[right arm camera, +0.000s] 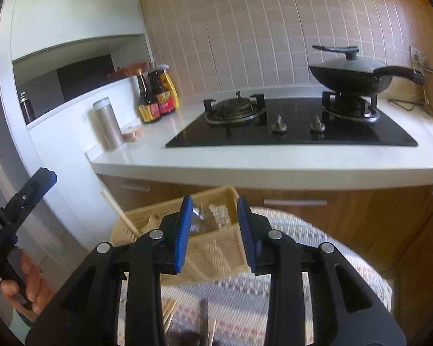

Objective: Organize utensils
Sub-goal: 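Open the right tool over the holder while the left tool releases the chopstick into it, then grasp another clear spoon with the right tool while the left tool grasps another chopstick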

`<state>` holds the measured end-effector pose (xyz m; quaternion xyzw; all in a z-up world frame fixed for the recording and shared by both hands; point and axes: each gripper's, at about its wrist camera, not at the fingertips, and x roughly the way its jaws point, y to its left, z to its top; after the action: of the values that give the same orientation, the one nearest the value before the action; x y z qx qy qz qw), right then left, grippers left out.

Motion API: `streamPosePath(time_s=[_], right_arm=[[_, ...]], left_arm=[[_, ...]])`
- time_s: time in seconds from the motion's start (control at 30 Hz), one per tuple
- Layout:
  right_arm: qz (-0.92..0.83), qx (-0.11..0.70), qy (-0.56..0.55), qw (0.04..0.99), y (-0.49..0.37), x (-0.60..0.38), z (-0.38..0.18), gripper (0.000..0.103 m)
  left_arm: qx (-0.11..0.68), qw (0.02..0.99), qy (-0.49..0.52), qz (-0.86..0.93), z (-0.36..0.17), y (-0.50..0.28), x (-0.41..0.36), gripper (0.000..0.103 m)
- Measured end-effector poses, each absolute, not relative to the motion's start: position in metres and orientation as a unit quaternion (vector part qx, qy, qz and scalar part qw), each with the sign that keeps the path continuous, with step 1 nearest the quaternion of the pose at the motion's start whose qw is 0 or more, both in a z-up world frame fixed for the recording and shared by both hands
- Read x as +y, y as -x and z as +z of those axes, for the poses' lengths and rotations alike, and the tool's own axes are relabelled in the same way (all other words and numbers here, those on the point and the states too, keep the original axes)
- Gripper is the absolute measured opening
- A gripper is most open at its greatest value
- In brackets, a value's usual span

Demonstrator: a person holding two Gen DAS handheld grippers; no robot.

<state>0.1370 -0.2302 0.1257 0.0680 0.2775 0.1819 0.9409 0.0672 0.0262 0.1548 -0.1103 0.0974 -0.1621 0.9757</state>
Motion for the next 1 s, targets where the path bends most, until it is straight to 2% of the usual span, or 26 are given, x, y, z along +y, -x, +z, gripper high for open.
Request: streamPosePath(time_s=[0.17,0.3,0.43,0.57,0.63,0.8,1.0], right_arm=[[0.179,0.328,-0.052,0.926,-0.116,-0.232,0.115,0.029],[0.171,0.386,-0.024,0.906,-0.106,-0.227,0.093,0.029],[0.168,0.468,-0.008,0.868,-0.106,-0.219,0.056,0.029],[0.172,0.524,0.0,0.834,-0.113,-0.208,0.022,0.029],[0.174,0.548,0.005,0.818,-0.118,-0.202,0.004,0.029],[0.182,0.583,-0.01,0.791,-0.132,-0.194,-0.021,0.029],[0.178,0.595,-0.01,0.784,-0.153,-0.186,-0.031,0.029]], left_arm=[[0.134,0.971,0.086,-0.179,0.153,-0.048,0.018,0.044],[0.204,0.958,0.068,-0.191,0.133,-0.044,0.013,0.044],[0.312,0.929,0.039,-0.194,0.088,-0.052,0.005,0.044],[0.413,0.89,0.025,-0.192,0.038,-0.066,0.004,0.035],[0.465,0.86,0.035,-0.209,0.013,-0.077,0.004,0.035],[0.515,0.828,0.007,-0.221,-0.019,-0.089,-0.002,0.029],[0.526,0.824,-0.044,-0.206,-0.034,-0.099,-0.011,0.025]])
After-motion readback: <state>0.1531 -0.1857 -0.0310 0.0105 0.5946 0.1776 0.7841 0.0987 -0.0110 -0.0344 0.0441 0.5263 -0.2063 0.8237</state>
